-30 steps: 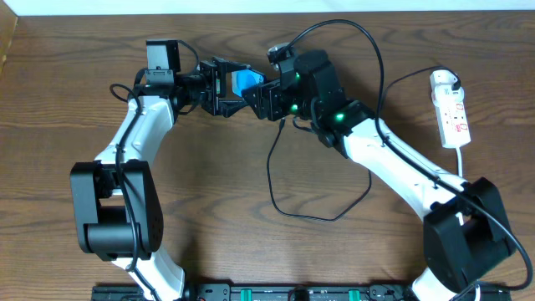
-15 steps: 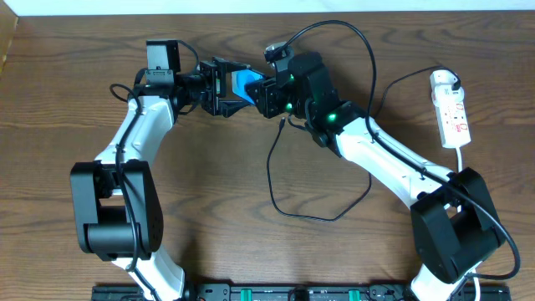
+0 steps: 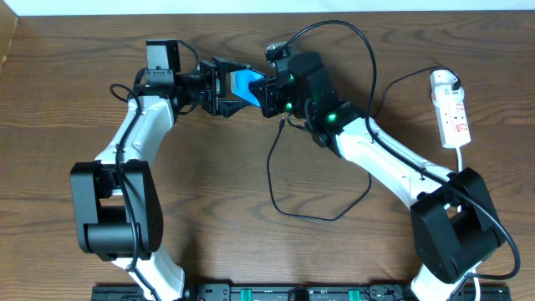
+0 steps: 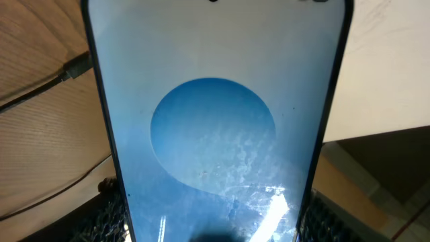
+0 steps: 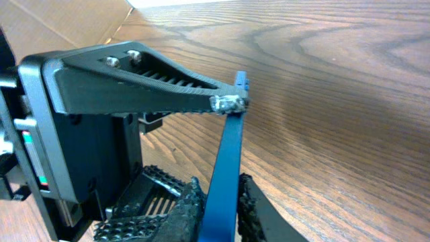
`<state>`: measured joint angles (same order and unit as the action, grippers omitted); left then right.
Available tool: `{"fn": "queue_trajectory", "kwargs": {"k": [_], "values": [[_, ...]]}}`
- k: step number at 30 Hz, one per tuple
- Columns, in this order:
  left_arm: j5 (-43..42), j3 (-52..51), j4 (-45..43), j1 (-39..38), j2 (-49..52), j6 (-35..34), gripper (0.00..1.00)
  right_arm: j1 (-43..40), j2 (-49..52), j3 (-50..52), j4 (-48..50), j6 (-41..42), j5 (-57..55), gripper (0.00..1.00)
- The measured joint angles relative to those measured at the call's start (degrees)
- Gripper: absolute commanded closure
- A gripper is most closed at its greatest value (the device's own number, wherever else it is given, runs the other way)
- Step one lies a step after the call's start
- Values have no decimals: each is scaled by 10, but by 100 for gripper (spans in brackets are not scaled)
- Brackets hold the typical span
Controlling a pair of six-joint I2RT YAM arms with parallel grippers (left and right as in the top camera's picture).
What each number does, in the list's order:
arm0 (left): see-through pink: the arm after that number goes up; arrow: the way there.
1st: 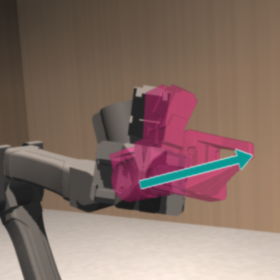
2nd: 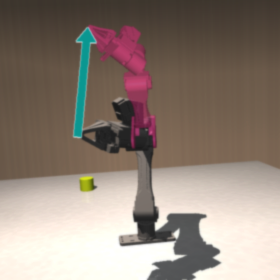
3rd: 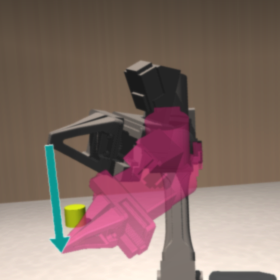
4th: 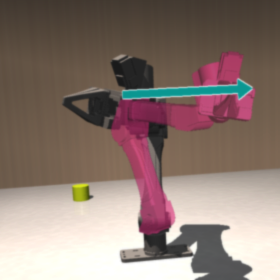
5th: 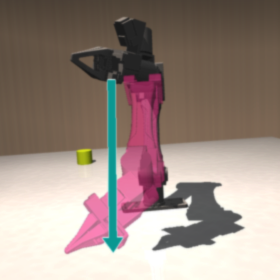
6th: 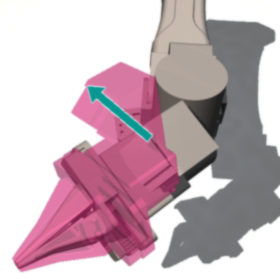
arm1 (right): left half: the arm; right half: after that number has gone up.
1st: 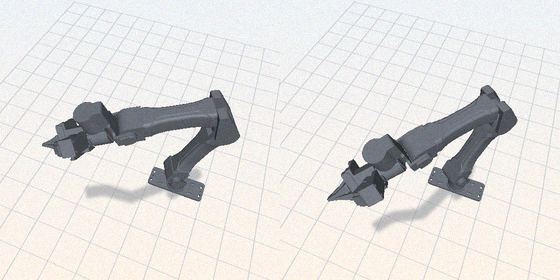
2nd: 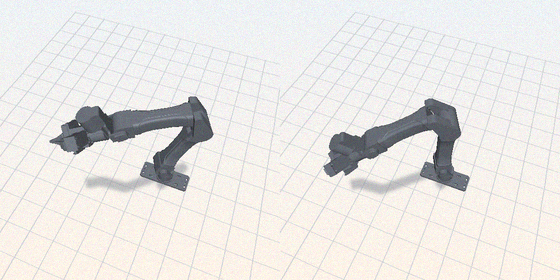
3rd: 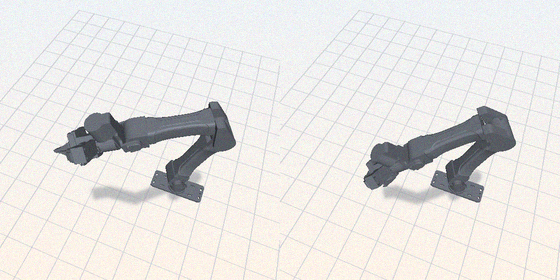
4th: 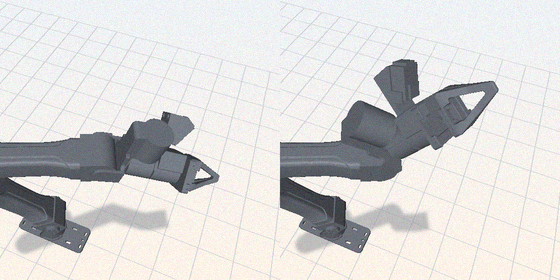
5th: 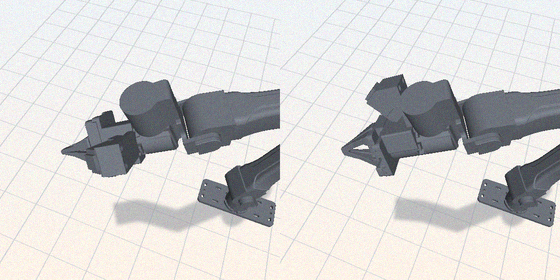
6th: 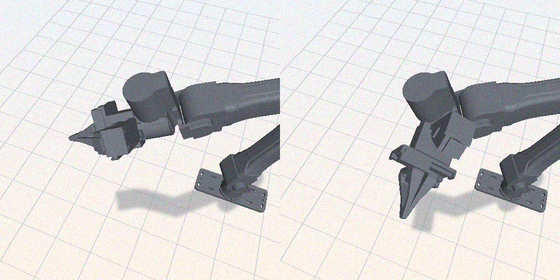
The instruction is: Plug charger to phone and switch on socket
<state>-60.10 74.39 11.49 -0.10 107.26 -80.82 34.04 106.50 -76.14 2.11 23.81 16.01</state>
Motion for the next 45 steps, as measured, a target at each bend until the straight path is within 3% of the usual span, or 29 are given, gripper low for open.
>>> {"fn": "queue_trajectory", "kwargs": {"k": [3,11,16,21,28,31,40,42,45], "values": [[-1,0,0,0,0,0,30,0,0,0,-1,5,-6,98],[-2,0,-2,1,0,0,28,-1,0,0,1,17,-14,99],[-3,0,-3,1,0,-3,8,-5,0,0,6,41,-10,99],[-12,0,-4,0,0,2,0,-25,0,0,12,92,11,99],[-13,0,-4,0,0,19,0,-86,0,0,17,193,49,99],[-13,0,-4,0,0,38,5,-102,0,0,17,249,60,99],[23,0,-5,0,0,131,24,-104,0,0,12,513,87,99],[39,0,-20,0,0,143,26,-99,0,0,12,590,93,99],[47,0,-60,-1,0,148,26,-93,0,0,14,638,97,99]]}}
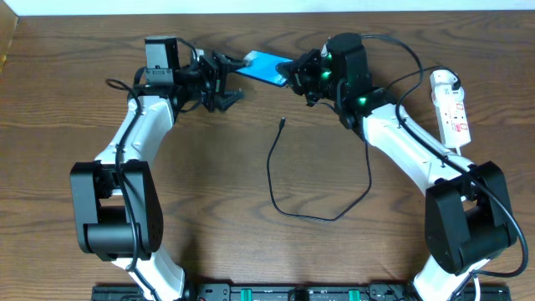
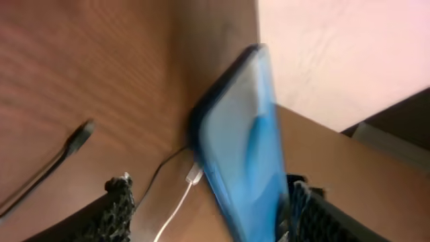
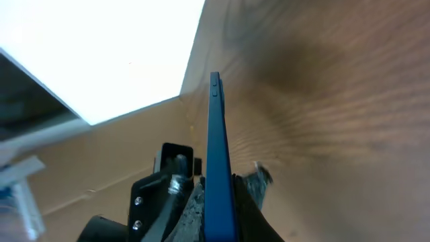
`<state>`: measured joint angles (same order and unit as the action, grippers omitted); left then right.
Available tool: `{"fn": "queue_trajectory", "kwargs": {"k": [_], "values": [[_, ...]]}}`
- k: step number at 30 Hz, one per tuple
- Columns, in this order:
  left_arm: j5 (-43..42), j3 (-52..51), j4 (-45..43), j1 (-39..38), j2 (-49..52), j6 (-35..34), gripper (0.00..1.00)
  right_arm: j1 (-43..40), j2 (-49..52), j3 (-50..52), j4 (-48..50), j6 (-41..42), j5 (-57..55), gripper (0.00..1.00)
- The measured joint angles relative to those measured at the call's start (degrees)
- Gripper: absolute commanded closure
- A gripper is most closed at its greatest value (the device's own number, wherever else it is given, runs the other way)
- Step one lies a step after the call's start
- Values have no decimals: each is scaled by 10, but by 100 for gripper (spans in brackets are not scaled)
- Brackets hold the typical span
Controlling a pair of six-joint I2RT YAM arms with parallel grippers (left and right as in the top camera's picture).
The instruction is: Plug charger to phone and switch on socket
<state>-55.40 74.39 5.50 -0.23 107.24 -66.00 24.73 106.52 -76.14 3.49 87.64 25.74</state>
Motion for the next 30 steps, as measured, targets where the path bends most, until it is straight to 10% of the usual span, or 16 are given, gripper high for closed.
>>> {"fn": "queue_trajectory", "kwargs": {"k": [17,24,30], "values": [[7,0,-149,-33,0,-112,59,14,4,0,64,109,4,99],[11,0,-148,-33,0,-153,93,14,4,-2,66,115,2,99],[11,0,-154,-31,0,-182,93,15,4,-3,64,141,2,92]]}}
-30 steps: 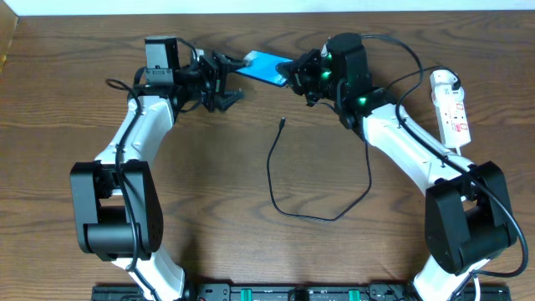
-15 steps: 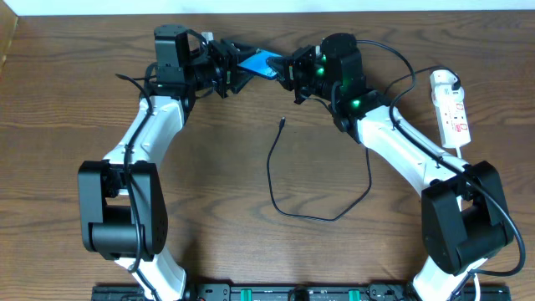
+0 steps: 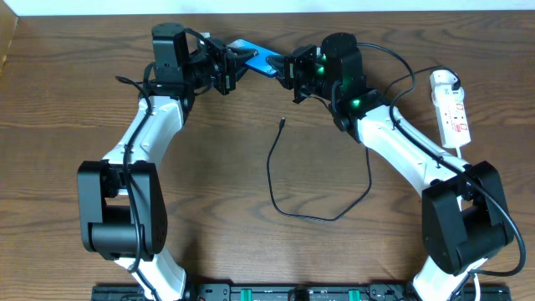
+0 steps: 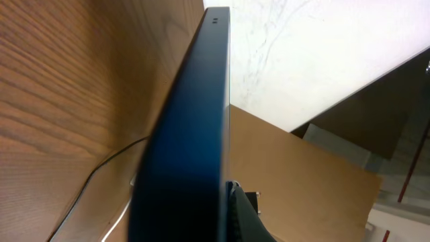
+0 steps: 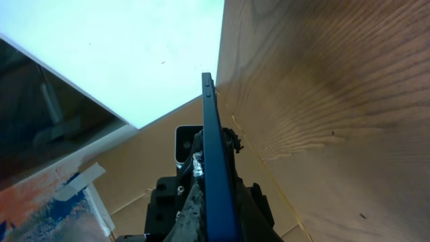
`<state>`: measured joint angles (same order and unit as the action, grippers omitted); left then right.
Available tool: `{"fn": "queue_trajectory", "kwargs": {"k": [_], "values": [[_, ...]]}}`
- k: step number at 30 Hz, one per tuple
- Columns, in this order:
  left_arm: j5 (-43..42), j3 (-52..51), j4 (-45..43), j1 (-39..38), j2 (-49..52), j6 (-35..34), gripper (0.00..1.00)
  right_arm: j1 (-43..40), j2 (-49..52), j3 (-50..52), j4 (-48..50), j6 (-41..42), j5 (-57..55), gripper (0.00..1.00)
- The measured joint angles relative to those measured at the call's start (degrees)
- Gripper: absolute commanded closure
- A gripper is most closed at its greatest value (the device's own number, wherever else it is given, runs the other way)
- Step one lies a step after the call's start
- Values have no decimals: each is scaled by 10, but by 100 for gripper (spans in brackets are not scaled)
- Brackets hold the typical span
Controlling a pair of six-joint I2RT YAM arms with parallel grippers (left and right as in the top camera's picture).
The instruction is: Plug charger to phone and switch on socket
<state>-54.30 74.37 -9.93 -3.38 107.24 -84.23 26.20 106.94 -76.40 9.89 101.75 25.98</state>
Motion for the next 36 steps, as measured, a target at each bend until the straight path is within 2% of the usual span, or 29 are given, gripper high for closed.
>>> {"fn": "queue_trajectory", "kwargs": {"k": [5,8,11,12,13,15,19,25,29,33,36], "values": [[2,0,0,0,0,4,93,3,0,0,-5,-19,1,76],[3,0,-8,0,0,17,93,4,0,0,-4,-37,1,60],[5,0,-23,0,0,39,93,4,0,0,-4,-69,2,40],[5,0,-24,0,0,49,93,4,0,0,-4,-79,1,30],[5,0,-24,1,0,59,93,4,0,0,-4,-105,-2,15],[2,0,-23,6,0,85,93,2,0,0,-7,-179,-7,1],[-22,0,-23,31,0,143,93,-23,0,-2,-38,-365,-9,1],[-99,0,-24,88,0,223,93,-78,0,-5,-167,-516,-16,2],[-173,0,-25,127,0,248,93,-89,1,-7,-276,-579,-18,17],[-223,0,-25,151,0,256,93,-87,2,-7,-345,-669,-3,25],[-254,0,-25,178,0,256,93,-80,2,-7,-374,-700,1,31]]}}
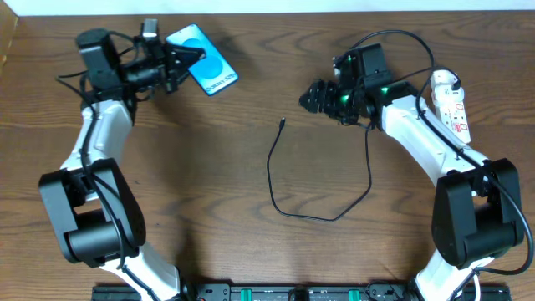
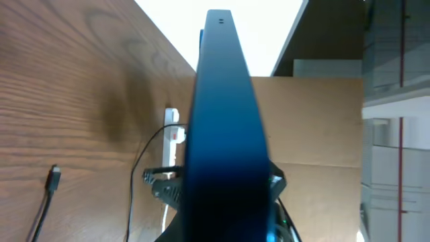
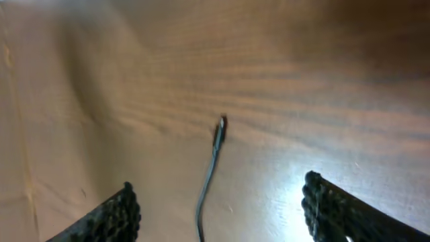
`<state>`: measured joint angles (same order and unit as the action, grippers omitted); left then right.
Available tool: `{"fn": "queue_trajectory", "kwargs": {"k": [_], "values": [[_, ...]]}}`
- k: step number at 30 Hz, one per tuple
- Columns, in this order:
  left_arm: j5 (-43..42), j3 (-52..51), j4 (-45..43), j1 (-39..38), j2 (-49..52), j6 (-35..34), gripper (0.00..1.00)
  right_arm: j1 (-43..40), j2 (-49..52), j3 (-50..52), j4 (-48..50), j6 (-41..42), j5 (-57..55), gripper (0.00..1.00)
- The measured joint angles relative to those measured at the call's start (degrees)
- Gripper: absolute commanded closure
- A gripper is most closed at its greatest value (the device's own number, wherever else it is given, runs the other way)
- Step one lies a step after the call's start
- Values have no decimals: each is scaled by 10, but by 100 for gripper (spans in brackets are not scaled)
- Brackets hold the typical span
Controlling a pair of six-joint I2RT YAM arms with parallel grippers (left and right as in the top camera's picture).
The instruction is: Plug charger to phone and switch on socket
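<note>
The blue phone hangs over the table's back left corner, with my left gripper shut on its left end. In the left wrist view the phone is edge-on and hides the jaws. The black charger cable loops across the middle of the table, and its free plug points toward the back. My right gripper is open, just right of the plug. Seen from the right wrist, the plug lies ahead of the gripper, whose fingers are wide apart and hold nothing. The white socket strip lies at the far right.
The cable's other end arcs over my right arm toward the socket strip. A cardboard box edge borders the table at the far left. The table's back edge runs close behind both grippers.
My right gripper has let go of the phone, opened, and now sits lower and to the right, near the cable plug. My left gripper has moved the phone from back centre to back left.
First my right gripper held the phone edge-on in front of the left gripper at the table's middle back. Then it held the phone near the back edge, with the left gripper open beside it. Then both gripped it. Now only the left holds it.
</note>
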<state>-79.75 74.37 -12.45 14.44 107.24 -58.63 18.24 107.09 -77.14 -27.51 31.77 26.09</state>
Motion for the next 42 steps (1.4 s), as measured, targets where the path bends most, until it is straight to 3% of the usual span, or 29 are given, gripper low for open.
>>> {"fn": "queue_trajectory", "kwargs": {"k": [6,10,15,18,21,24,42], "values": [[-22,0,0,54,0,-16,93,36,0,-17,-43,-30,-14,34],[-26,0,0,80,0,-26,93,73,19,-110,-116,-40,-55,37],[-28,0,-1,84,0,-31,93,111,180,-388,-290,-51,-105,50],[-29,0,0,84,0,-31,93,127,275,-496,-347,-41,-143,58],[-29,0,0,84,0,-31,93,144,314,-508,-356,-10,-180,69],[-29,0,0,84,0,-31,93,158,340,-508,-372,20,-204,75],[-29,0,0,84,0,-31,93,165,354,-469,-401,70,-243,79]]}}
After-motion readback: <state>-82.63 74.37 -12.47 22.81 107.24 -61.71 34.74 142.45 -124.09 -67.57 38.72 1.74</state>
